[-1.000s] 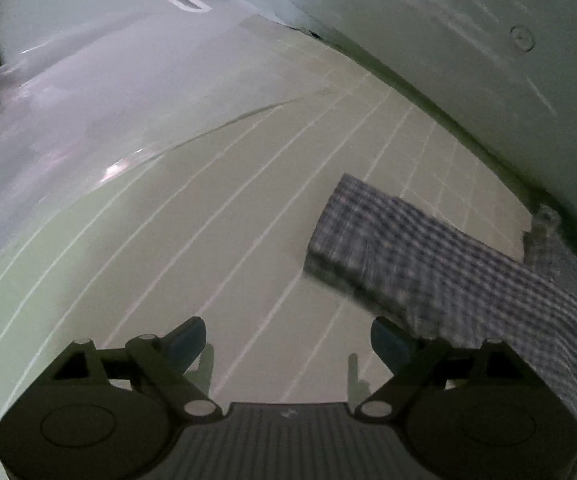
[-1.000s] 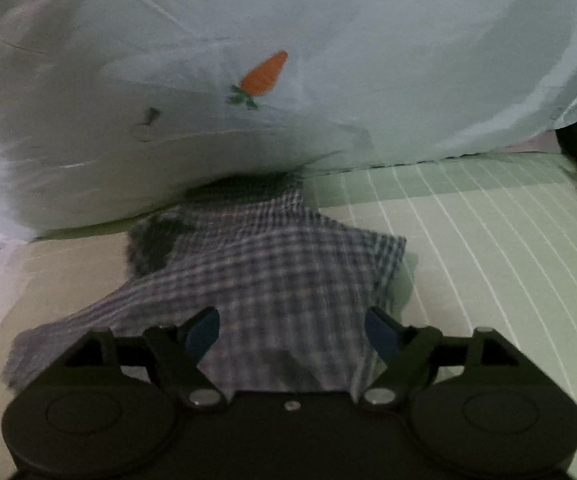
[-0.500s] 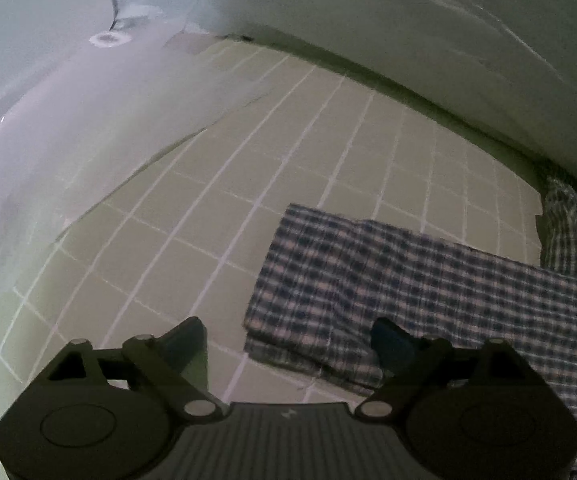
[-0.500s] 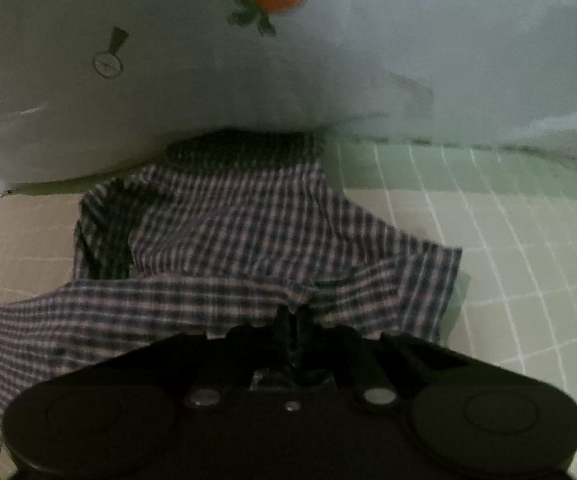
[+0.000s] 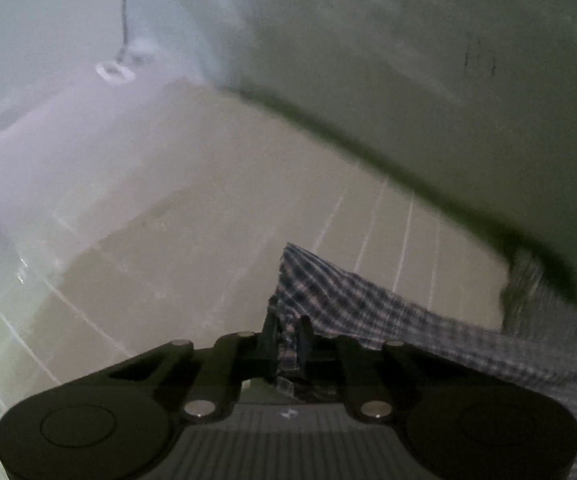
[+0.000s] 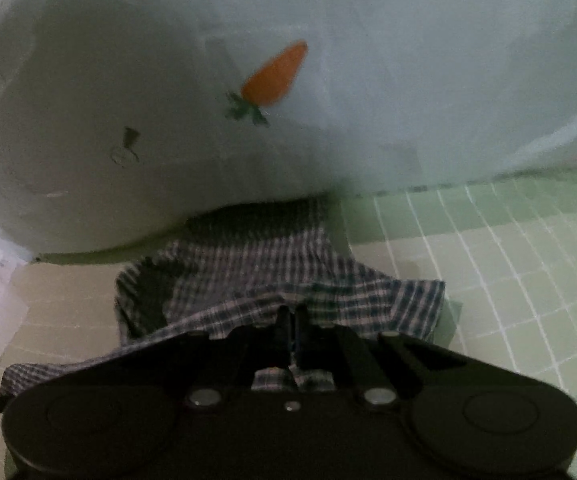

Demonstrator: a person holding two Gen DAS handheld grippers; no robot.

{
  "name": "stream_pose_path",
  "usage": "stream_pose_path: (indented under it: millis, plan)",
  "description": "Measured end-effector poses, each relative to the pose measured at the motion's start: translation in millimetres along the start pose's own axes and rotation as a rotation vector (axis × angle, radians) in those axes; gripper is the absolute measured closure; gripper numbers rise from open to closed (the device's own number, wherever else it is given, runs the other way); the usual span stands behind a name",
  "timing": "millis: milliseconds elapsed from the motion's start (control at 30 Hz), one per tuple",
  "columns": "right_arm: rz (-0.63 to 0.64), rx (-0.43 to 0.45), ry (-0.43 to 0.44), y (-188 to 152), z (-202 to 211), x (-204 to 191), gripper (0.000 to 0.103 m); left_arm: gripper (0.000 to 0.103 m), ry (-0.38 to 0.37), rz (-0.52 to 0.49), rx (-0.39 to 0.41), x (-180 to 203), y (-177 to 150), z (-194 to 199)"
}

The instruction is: Fold clothes

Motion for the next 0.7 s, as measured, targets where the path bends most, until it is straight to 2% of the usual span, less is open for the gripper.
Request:
stream_pose_path:
  millis: [100,167,300,467,533,600,667,700]
  plan:
    - [0.008,0.044,0.038,14.2,12.2,-14.4,0.102,0.092,0.014,0.005,0.096,-7.7,26.7,29.8]
    - [0.035,0.05,0.069,18.1,12.0,-27.8,0.102,0.092,0.037,0.014,0.119,-17.1,34.1,37.9]
    - [0.111,0.005,0.078,3.0,-13.1,-48.2,0.102,0.092,0.076,0.066,0.061,-39.0,20.5,20.7]
    - [0.075,-0.106,0.021,-26.2,-62.3,-42.0,0.101,0.092,0.093,0.089,-0.016,-43.0,-2.8,-1.0]
    - [0.073,-0.143,-0.011,-36.2,-76.5,-36.6,0.096,0.092,0.097,0.086,-0.032,-42.6,-8.3,-4.3]
    - [0.081,-0.132,-0.017,-38.6,-80.1,-32.3,0.091,0.092,0.096,0.081,-0.032,-41.2,-8.0,-4.7]
    - [0.069,-0.138,-0.037,-35.9,-76.6,-28.4,0.08,0.092,0.088,0.077,-0.027,-39.3,-6.3,-2.6]
    - [0.059,-0.145,-0.046,-34.4,-73.6,-26.3,0.067,0.092,0.078,0.075,-0.02,-36.0,-4.1,0.2]
Point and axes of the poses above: each gripper's, at about its wrist camera, not at the fingertips, and z roughly against the way its jaws point, x to its right, y to its top, the point moved 10 cm from there along -z, roughly the way its jaws point, and after that the axes turned 7 degrees about -z, right-handed, at the moved point
